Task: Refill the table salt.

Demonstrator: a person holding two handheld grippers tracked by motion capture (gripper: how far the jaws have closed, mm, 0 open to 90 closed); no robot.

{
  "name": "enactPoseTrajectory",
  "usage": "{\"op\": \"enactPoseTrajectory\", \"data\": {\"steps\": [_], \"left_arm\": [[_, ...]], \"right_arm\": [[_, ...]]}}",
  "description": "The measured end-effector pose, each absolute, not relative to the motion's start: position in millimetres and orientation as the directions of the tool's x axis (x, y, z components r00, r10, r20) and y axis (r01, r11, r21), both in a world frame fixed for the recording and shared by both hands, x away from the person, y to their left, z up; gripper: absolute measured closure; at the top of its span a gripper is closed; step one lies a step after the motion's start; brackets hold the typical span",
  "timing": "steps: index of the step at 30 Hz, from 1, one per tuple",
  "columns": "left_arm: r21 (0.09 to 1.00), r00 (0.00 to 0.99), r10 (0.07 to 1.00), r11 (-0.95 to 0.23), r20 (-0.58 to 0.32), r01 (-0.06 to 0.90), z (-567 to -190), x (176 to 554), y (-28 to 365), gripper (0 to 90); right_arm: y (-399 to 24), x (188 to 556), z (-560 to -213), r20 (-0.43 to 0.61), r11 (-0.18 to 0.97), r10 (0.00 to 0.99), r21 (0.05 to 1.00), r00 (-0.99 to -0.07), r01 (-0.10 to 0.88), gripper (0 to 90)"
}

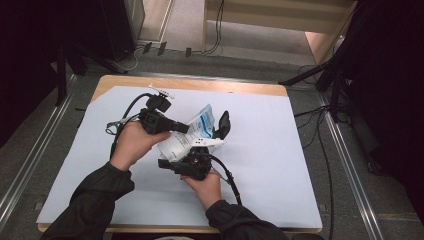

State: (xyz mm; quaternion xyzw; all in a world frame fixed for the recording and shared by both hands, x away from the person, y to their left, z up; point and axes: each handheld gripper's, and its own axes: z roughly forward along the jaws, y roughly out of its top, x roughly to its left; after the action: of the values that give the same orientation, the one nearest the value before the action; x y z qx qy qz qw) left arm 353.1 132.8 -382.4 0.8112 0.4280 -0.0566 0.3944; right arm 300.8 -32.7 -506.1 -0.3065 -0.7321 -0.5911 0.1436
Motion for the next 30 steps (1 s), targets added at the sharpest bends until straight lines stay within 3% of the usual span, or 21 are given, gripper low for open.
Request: {"op": "enactPoseTrajectory", "data": {"steps": [7, 11, 30], "left_arm": [[0.591, 0.615, 0.662, -0.310, -0.428, 0.745, -382.0, 354.2, 136.6, 90.0], [0.589, 0.612, 0.669, -0.310, -0.423, 0.746, -382.6, 354.1, 136.2, 90.0], [0.600, 0.616, 0.661, -0.302, -0.428, 0.741, -381.8, 351.5, 137.5, 88.4]], "right_arm": [[-31.8, 299.4, -504.8, 0.560, 0.117, 0.308, 0.780, -0.769, 0.615, 57.3], [-32.8, 300.3, -503.5, 0.567, 0.113, 0.307, 0.776, -0.765, 0.621, 64.1], [-34.4, 305.9, -504.8, 0.612, 0.083, 0.246, 0.759, -0.752, 0.645, 65.8]]}}
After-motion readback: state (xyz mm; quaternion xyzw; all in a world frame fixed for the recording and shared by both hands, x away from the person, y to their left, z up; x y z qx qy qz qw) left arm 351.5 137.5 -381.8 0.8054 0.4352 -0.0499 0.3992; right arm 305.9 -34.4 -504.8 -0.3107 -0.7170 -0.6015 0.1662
